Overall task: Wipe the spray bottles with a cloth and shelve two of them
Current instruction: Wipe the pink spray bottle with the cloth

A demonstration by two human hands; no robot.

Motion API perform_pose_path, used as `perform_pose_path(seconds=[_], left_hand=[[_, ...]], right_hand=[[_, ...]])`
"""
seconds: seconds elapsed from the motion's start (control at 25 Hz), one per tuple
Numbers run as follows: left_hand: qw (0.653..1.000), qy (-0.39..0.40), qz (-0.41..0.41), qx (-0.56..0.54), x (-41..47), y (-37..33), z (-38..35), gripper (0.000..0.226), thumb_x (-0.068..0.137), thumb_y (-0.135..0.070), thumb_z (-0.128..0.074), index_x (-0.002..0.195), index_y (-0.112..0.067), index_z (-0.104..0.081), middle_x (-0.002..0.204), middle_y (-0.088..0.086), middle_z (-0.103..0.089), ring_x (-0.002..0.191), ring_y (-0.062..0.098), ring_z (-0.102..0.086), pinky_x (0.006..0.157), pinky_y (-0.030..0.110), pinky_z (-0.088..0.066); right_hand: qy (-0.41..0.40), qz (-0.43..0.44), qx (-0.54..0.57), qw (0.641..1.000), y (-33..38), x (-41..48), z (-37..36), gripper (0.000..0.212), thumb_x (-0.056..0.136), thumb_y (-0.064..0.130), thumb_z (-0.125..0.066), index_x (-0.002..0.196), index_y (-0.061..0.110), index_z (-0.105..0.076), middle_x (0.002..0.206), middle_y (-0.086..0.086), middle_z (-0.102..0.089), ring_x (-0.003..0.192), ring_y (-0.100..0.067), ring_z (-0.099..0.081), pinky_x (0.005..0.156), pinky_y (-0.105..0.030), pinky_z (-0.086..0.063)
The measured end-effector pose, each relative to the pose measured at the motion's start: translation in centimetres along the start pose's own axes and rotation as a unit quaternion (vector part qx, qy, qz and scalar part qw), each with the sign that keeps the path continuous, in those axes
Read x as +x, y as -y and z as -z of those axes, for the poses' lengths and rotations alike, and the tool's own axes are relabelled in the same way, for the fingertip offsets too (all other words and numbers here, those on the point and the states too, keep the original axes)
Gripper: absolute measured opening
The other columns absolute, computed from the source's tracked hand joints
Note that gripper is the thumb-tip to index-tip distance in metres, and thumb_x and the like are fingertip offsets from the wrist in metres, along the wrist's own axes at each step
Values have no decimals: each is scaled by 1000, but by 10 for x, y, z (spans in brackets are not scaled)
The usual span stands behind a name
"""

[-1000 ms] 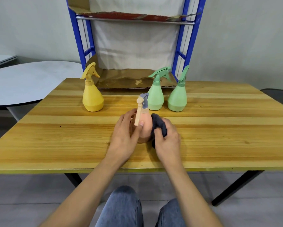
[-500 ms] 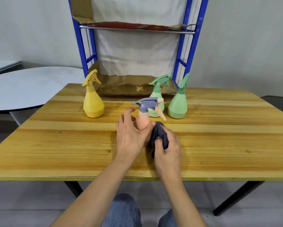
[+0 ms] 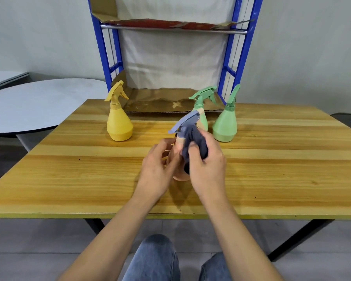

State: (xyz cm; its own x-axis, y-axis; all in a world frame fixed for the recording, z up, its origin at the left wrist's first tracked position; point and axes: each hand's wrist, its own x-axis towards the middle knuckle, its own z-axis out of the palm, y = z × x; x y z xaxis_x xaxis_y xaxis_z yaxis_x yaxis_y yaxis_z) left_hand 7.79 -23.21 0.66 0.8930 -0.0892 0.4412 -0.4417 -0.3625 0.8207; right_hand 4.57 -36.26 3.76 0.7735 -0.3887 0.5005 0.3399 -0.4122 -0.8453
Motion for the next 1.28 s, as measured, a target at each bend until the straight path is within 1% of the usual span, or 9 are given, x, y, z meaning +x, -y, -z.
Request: perform_pose_path(seconds=[0.16, 0.28, 0.4, 0.52, 0.68, 0.88, 1.08, 1.2, 1.28], left_hand=[[1000, 4, 1, -2, 2, -1, -2, 35, 93, -55, -61, 123, -37, -60, 113, -9, -69, 110, 15, -65, 89, 49, -56], [1000, -1, 0, -3, 1, 0, -3, 41, 91, -56, -62, 125, -33, -59, 117, -8, -68, 111, 14, -65, 90, 47, -57], [1000, 7, 1, 6, 1, -2, -2, 43, 91, -59, -61, 127, -34, -59, 117, -7, -68, 111, 12, -65, 88, 45, -58], [1000, 7, -2, 17, 2, -4, 2, 43, 92, -59, -60, 128, -35, -59, 116, -8, -68, 110, 9, -65, 87, 43, -58], [1000, -1, -1, 18, 1, -4, 0, 47, 91, -60, -60, 130, -34, -58, 117, -7, -68, 109, 10, -65, 87, 43, -59], [1000, 15, -5, 23, 2, -5, 4, 42, 94, -55, -61, 130, -34, -57, 119, -7, -67, 110, 8, -64, 87, 40, -59], [1000, 9, 3, 22, 2, -3, 1, 48, 89, -62, -59, 131, -37, -56, 118, -7, -66, 109, 7, -64, 87, 41, -59], [999, 12, 10, 28, 4, -4, 2, 51, 84, -66, -58, 129, -42, -54, 119, -7, -64, 106, 6, -64, 88, 41, -59], [999, 21, 17, 23, 6, -3, 5, 51, 81, -66, -59, 127, -43, -54, 119, -5, -64, 106, 9, -65, 87, 43, -59]], right_hand=[[23, -23, -40, 999, -15, -6, 3, 41, 86, 27, -53, 125, 27, -63, 114, 5, -64, 105, -9, -58, 90, -16, -43], [58, -56, -91, 993, -35, -12, 22, 35, 83, 27, -50, 114, 26, -67, 101, 0, -68, 97, -23, -61, 82, -31, -46], [79, -49, -74, 993, -25, 7, 19, 31, 88, 19, -54, 114, 28, -67, 103, 4, -70, 98, -16, -62, 84, -30, -47], [64, -33, -36, 997, -22, 5, 10, 38, 87, 23, -52, 122, 29, -66, 113, 4, -69, 106, -12, -62, 92, -29, -49], [75, -53, -70, 993, -39, -6, 23, 37, 81, 25, -48, 112, 25, -68, 99, 1, -70, 95, -20, -62, 83, -32, -48], [75, -34, -55, 995, -31, 0, 14, 38, 89, 24, -52, 125, 29, -63, 116, 2, -66, 107, -15, -60, 96, -34, -48], [140, -24, -160, 977, -42, 3, 34, 40, 87, 28, -48, 125, 28, -60, 112, -2, -66, 104, -25, -59, 86, -36, -47], [129, -2, -226, 966, -37, 24, 39, 48, 92, 25, -59, 138, 24, -46, 130, -6, -58, 118, -29, -52, 96, -39, -43], [162, 2, -255, 953, -41, 31, 39, 51, 93, 28, -62, 140, 20, -44, 145, -7, -47, 133, -29, -41, 107, -38, -35]])
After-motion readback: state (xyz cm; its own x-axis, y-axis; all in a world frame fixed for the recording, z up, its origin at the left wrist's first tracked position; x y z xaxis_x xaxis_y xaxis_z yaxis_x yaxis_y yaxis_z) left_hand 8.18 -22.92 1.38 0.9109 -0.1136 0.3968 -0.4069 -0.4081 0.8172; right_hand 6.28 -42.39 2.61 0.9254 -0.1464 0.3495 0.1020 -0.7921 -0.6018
